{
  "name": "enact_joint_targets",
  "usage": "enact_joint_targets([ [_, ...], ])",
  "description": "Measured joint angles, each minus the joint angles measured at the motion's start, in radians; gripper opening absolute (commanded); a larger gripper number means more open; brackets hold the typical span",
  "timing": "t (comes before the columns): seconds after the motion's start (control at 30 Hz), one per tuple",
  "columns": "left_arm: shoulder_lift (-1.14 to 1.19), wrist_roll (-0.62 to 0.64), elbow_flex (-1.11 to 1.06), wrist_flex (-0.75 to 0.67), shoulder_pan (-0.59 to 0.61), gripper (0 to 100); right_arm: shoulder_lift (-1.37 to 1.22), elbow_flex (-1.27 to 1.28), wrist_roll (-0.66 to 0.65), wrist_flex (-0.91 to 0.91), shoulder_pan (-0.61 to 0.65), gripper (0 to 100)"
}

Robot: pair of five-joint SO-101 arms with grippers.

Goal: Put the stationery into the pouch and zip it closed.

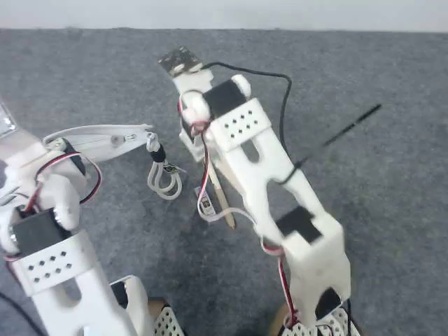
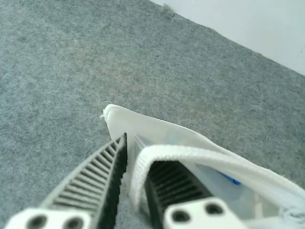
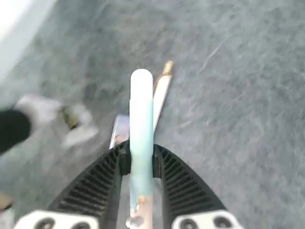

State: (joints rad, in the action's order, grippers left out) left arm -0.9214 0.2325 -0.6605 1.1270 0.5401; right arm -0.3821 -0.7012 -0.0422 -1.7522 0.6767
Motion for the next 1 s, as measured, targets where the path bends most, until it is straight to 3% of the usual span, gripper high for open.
enact_joint_targets([
  [0.33, 0.0, 0.0, 0.0, 0.0, -0.11, 1, 0.31, 0.209, 0.002, 0.006, 0.087, 0.7],
  [0.53, 0.0, 0.0, 0.0, 0.0, -0.169, 1, 0.545, 0.436, 0.032, 0.144, 0.091, 0.7],
  [0.73, 0.0, 0.0, 0.0, 0.0, -0.172, 1, 0.855, 0.81, 0.078, 0.457, 0.095, 0.7],
  [1.0, 0.0, 0.0, 0.0, 0.0, -0.172, 1, 1.295, 1.435, 0.08, 1.096, 0.097, 0.6],
])
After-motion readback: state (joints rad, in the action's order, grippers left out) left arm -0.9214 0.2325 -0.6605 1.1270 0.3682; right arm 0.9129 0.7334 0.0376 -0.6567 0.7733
